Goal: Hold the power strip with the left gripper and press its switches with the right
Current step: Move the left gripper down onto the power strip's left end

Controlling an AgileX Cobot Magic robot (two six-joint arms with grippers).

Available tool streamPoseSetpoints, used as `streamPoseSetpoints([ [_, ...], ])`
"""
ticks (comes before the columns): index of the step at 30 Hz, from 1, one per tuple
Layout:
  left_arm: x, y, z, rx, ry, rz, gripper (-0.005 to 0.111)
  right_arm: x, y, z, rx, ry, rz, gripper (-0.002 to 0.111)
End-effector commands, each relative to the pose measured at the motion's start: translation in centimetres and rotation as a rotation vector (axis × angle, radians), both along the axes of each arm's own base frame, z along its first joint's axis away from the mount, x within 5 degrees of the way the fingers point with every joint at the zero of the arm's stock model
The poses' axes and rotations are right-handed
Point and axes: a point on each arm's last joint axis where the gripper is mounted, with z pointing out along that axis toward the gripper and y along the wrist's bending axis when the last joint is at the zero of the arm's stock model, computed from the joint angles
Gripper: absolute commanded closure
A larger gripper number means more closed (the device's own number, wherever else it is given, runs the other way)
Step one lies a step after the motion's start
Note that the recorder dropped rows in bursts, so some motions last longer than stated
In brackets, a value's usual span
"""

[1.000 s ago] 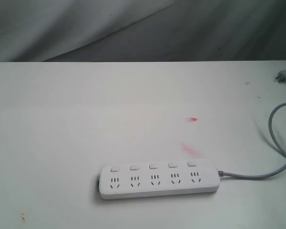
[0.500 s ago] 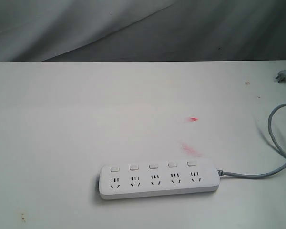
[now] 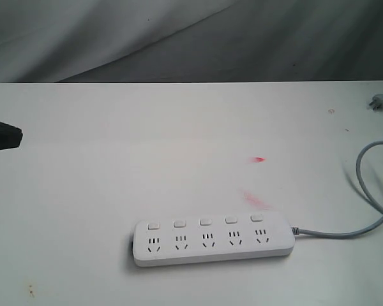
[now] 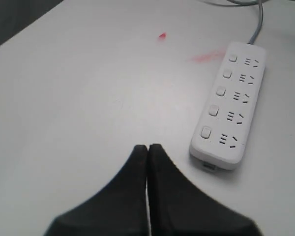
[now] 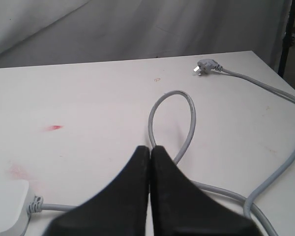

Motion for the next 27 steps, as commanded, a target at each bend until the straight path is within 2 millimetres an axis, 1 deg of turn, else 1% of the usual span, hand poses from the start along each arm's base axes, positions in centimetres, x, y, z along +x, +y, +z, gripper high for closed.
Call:
streamPoseSetpoints([
  [1,-0.4,-0.1,-0.1,0.005,0.038,-0.007,0.106,0.0,0.0,-0.1,-0.003,-0.006,-0.008,0.108],
  [10,-0.4,-0.1,-0.2,0.006,0.039,-0.008,0.106,0.0,0.0,-0.1,-0.003,-0.006,-0.008,0.108],
  [16,-0.1,-0.3,0.3,-0.045,-0.001,0.014,0.106,0.0,0.0,-0.1,-0.003,-0.006,-0.008,0.108],
  [18,-0.1,-0.3,0.2,0.004,-0.062,-0.042,0.106,0.0,0.0,-0.1,-0.003,-0.006,-0.008,0.108],
  [20,0.3,-0.1,-0.3,0.061,-0.142,-0.117,0.106,0.0,0.0,-0.1,-0.003,-0.006,-0.008,0.108],
  [21,0.6,-0.3,-0.7,0.05,-0.13,-0.126,0.106,0.0,0.0,-0.1,-0.003,-0.006,-0.008,0.108],
  [23,1.4,-0.7,-1.7,0.061,-0.086,-0.184,0.1,0.0,0.0,-0.1,-0.003,-0.006,-0.008,0.108],
  [25,2.0,-1.2,-3.0,0.109,-0.027,-0.276,0.09,0.0,0.0,-0.1,-0.003,-0.006,-0.008,0.108],
  [27,2.7,-2.0,-4.5,0.139,0.032,-0.368,0.073,0.0,0.0,-0.1,-0.003,-0.006,-0.008,0.108],
])
